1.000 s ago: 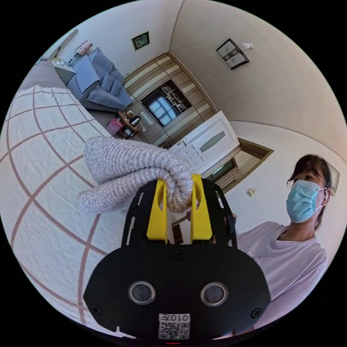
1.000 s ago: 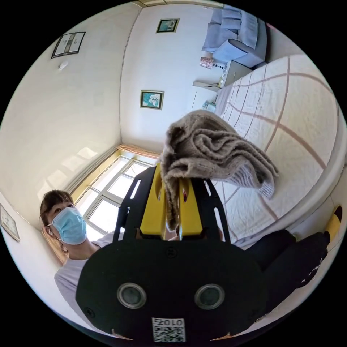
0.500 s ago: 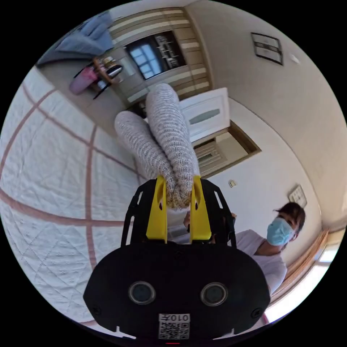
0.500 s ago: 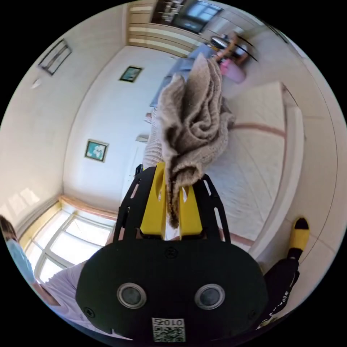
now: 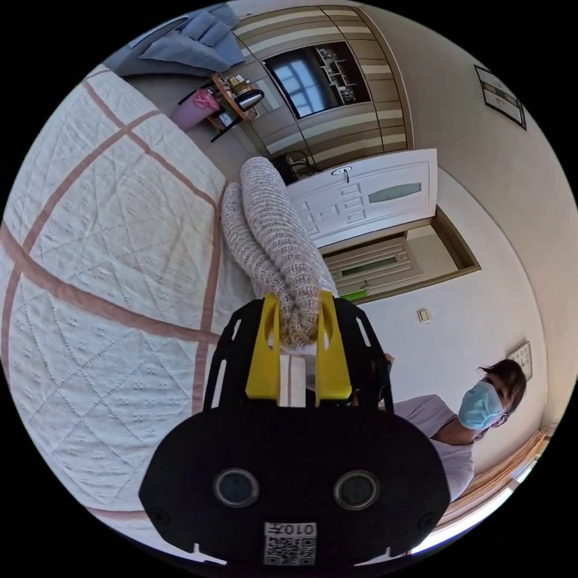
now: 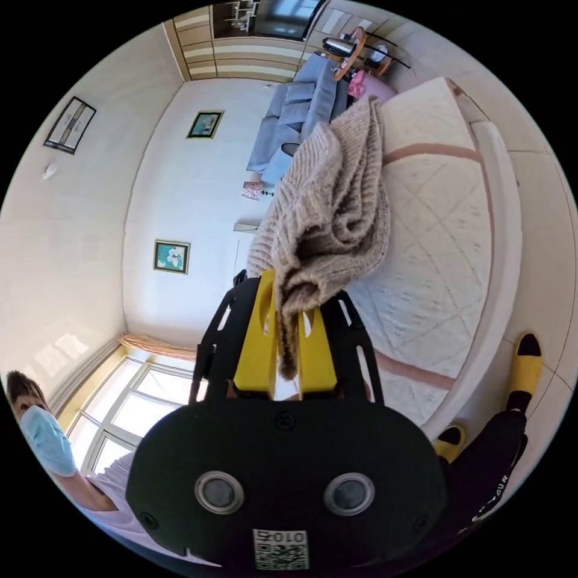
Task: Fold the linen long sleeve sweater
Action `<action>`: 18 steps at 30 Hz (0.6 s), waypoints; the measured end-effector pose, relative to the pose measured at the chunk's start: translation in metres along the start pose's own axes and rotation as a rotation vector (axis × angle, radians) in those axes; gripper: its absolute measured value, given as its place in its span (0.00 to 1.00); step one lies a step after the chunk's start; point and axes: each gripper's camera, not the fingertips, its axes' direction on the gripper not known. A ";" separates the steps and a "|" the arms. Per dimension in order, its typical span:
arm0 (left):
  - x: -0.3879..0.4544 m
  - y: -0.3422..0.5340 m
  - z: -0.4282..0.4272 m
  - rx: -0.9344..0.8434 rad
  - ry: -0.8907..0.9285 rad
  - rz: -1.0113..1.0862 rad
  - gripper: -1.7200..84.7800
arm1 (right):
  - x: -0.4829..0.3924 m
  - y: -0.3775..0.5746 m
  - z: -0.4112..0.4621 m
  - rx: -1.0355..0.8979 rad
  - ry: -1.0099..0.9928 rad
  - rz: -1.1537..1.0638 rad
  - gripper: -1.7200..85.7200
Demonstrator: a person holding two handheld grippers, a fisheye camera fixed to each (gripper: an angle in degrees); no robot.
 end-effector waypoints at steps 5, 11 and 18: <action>-0.028 0.025 0.013 -0.028 0.036 -0.165 0.16 | 0.002 0.026 0.016 -0.056 0.051 -0.069 0.11; 0.038 0.096 -0.010 0.135 -0.143 -0.037 0.15 | -0.033 0.088 -0.033 -0.024 0.317 -0.237 0.11; 0.263 0.328 -0.006 0.368 -0.874 0.360 0.09 | -0.119 0.177 -0.089 0.111 0.592 -0.557 0.11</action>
